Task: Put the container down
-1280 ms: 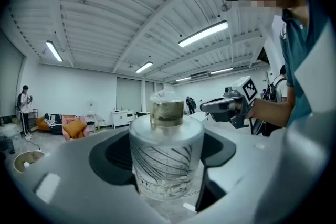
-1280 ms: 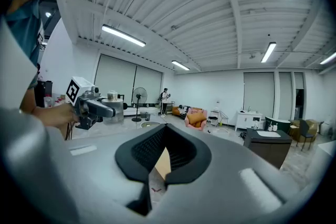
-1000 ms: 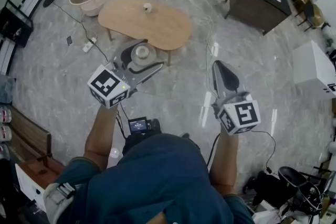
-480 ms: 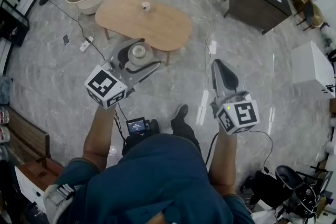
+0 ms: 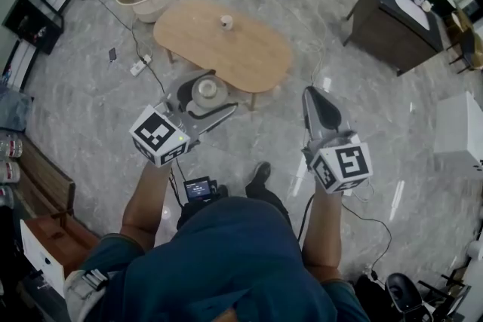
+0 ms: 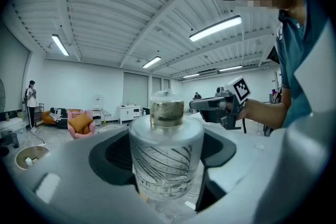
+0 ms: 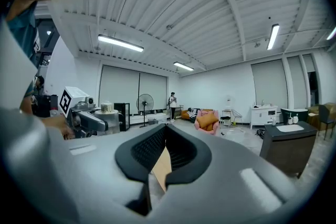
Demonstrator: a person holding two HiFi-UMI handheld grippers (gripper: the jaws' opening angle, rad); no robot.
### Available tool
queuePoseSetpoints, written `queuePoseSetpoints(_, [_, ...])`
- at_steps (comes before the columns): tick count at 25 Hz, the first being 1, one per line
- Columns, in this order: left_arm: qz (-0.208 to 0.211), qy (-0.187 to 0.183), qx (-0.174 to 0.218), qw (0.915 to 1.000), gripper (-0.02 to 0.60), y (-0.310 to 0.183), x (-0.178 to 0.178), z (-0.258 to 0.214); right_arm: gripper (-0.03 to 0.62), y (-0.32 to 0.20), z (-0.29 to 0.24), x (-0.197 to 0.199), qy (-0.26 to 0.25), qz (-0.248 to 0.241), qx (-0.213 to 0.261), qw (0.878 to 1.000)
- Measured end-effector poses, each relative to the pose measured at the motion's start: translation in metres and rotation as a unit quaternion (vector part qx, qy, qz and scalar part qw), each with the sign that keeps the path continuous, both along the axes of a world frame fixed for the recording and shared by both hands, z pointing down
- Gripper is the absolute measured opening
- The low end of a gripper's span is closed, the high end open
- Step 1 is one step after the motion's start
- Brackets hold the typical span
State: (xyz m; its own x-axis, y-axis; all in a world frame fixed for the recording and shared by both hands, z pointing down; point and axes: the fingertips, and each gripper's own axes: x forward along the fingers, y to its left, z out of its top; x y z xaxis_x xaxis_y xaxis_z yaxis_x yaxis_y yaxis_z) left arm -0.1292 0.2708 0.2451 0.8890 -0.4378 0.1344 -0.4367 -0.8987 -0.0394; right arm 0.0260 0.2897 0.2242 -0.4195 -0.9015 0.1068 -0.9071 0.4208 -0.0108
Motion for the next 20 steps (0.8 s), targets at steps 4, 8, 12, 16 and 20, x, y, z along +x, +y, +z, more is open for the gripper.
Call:
queuePoseSetpoints(4, [-0.016,0.000,-0.002,0.9999,0.333,-0.027,0.024,-0.001,0.011,-0.040,-0.002,0.022,-0.004,-0.021,0.001,1.000])
queuePoseSetpoints(8, [-0.038,-0.005,-0.001,0.9993,0.333,-0.051,0.041,-0.001,0.011,-0.073,0.000,0.037,-0.009,-0.045,0.001,0.999])
queuePoseSetpoints(12, [-0.065,-0.001,0.003,0.9979,0.333,-0.072,0.059,-0.002,0.011,-0.101,0.001,0.055,-0.015,-0.068,0.003,0.998])
queuePoseSetpoints(16, [-0.082,-0.011,0.008,0.9966,0.333,-0.089,0.075,-0.002,0.010,-0.121,0.000,0.072,-0.021,-0.083,0.013,0.996])
queuePoseSetpoints(20, [-0.088,-0.018,0.008,0.9959,0.333,-0.103,0.090,-0.001,0.011,-0.136,0.003,0.091,-0.031,-0.084,0.016,0.996])
